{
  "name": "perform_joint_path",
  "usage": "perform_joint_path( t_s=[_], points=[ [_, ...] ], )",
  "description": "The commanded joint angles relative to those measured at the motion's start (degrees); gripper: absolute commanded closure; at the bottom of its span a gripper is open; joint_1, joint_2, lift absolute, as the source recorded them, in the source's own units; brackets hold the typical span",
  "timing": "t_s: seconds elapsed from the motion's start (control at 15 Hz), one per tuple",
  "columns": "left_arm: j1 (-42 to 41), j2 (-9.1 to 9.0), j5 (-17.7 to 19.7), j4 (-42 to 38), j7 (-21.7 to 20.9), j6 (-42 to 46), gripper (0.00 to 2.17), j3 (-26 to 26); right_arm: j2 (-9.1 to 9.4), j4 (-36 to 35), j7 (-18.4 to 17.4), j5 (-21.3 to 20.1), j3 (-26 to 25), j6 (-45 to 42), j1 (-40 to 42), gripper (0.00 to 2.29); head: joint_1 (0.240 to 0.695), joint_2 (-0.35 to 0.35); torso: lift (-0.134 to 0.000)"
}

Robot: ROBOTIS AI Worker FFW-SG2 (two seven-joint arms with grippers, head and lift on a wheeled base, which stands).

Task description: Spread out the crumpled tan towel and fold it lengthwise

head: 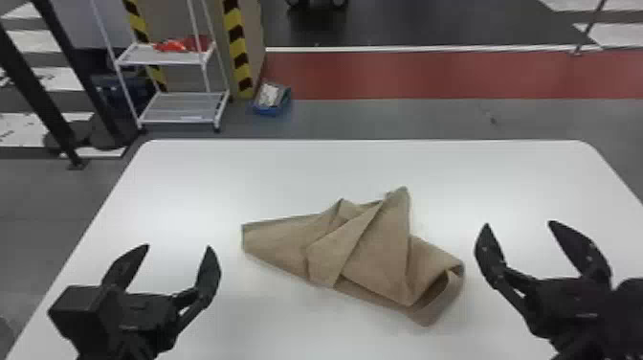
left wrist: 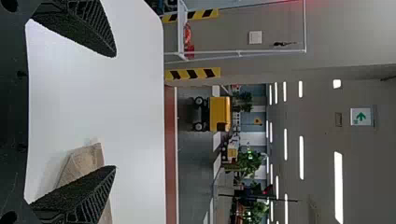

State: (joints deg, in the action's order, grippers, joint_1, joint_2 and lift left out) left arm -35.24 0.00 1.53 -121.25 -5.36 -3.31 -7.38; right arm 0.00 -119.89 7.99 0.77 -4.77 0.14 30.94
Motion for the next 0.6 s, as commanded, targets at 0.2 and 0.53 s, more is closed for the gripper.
perform_joint_path(
  t_s=[0.2, 0.53],
  points=[
    [0.35, -0.15, -0.21, 1.1, -0.53, 0.0, 0.03, 0.0, 0.05, 3.97, -0.08, -1.47, -2.88, -0.88, -0.61, 0.09, 0.695, 0.041, -0.12],
    [3.96, -0.15, -4.87, 4.27, -16.61, -0.17, 0.14, 0.88, 0.05, 5.02, -0.35, 2.13, -8.5, -2.63, 0.18, 0.09, 0.695, -0.08, -0.12]
  ],
)
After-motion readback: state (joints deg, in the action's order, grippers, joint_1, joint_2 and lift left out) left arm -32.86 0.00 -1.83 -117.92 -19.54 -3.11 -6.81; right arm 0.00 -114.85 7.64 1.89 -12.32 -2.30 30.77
